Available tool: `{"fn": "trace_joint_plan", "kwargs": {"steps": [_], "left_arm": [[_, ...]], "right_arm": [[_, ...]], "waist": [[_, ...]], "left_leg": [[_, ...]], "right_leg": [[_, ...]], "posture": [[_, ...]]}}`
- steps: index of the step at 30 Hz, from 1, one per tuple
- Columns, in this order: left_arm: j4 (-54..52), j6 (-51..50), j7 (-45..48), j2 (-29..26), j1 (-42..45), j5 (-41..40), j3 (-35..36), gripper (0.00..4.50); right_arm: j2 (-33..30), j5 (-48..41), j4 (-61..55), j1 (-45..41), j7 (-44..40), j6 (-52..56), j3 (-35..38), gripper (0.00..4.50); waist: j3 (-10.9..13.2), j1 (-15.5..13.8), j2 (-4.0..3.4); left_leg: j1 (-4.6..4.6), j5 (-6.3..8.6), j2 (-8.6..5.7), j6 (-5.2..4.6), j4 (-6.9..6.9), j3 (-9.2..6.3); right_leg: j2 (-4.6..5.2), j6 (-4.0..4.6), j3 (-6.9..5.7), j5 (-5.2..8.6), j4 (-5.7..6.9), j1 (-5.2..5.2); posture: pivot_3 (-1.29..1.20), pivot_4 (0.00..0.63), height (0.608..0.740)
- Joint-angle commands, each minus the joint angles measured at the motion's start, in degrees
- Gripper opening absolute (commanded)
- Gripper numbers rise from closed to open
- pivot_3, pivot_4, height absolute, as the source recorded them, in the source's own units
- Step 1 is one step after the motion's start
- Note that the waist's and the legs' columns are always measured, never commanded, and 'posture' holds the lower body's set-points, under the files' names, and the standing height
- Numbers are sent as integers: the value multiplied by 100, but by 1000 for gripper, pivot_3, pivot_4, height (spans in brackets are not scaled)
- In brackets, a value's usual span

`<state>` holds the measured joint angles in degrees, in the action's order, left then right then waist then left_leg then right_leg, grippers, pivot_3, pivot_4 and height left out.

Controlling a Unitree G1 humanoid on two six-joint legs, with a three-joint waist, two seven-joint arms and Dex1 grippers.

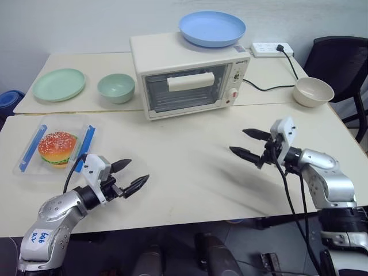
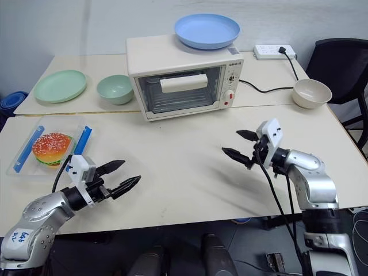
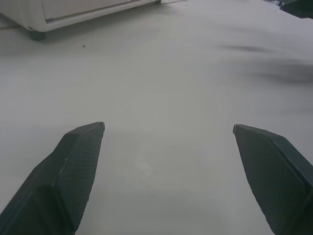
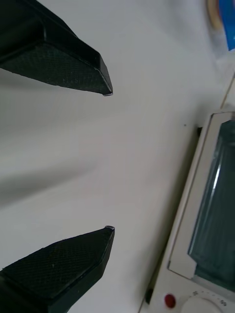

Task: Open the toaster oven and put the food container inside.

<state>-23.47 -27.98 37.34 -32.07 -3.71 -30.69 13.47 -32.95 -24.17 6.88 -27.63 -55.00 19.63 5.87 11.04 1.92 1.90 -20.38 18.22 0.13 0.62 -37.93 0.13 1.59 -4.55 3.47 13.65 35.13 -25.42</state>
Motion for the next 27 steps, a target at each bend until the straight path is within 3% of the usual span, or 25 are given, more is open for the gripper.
{"fn": "trace_joint_plan", "kwargs": {"steps": [1, 7, 12, 27], "left_arm": [[-420, -183, 33, -78, 410, -360, -6, 4500], [-626, -606, -13, -363, 1308, -956, 286, 4500], [-538, -642, -25, -606, 1663, -993, 391, 4500], [-382, -535, -83, -591, 1855, -849, 302, 4500]], "right_arm": [[269, 37, 443, -744, 66, -73, -132, 4461], [715, 444, 2015, -2180, -26, -548, -379, 4461], [914, 644, 3104, -3032, -104, -1001, -382, 4461], [1266, 807, 4148, -3967, -295, -1595, -239, 4461]], "waist": [[0, 3, 0], [2, 7, -2], [3, 14, -4], [5, 78, -8]], "left_leg": [[0, 0, 0, 0, -1, 0], [-10, 0, -1, 2, -2, -8], [-12, 3, 0, 4, 5, -9], [-22, 8, 4, 4, 6, -14]], "right_leg": [[0, 0, -1, -1, 1, 0], [2, 0, -6, -3, 4, -7], [6, 0, -8, -3, -9, -8], [9, -1, -11, -3, -10, -10]], "posture": [[0, 150, 740], [0, 150, 740], [0, 150, 740], [0, 150, 740]]}}
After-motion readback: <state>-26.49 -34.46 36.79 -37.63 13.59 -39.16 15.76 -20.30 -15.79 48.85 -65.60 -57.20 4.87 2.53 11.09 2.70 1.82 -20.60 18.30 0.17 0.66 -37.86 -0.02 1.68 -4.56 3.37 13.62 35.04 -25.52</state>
